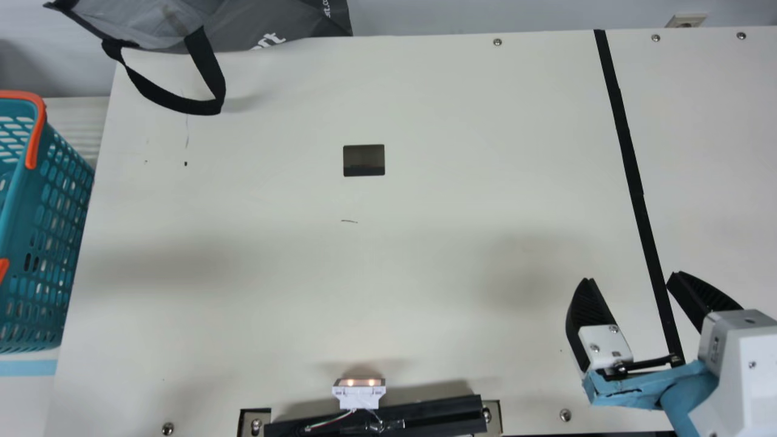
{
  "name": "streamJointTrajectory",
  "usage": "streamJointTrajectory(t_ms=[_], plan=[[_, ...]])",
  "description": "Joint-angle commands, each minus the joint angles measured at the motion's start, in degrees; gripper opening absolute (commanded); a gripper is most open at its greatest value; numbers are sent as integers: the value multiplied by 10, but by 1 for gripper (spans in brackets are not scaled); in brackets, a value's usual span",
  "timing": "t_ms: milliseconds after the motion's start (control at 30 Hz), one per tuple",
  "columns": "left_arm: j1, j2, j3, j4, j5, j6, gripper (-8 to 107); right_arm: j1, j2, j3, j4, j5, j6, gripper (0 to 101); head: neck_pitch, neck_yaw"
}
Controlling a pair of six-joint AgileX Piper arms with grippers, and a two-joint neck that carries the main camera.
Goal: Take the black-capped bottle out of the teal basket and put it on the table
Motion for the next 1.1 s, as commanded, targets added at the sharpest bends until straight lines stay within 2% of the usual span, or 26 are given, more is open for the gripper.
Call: streamJointTrajectory(t_ms=[0,500,1067], plan=[[-1,7,-3,-3,-2,6,107,0,0,0,0,0,0,91,-2,2],[-28,47,-22,-34,-17,34,107,0,0,0,0,0,0,91,-2,2],[-62,81,-56,-42,-32,21,107,0,0,0,1,-1,0,91,-2,2]])
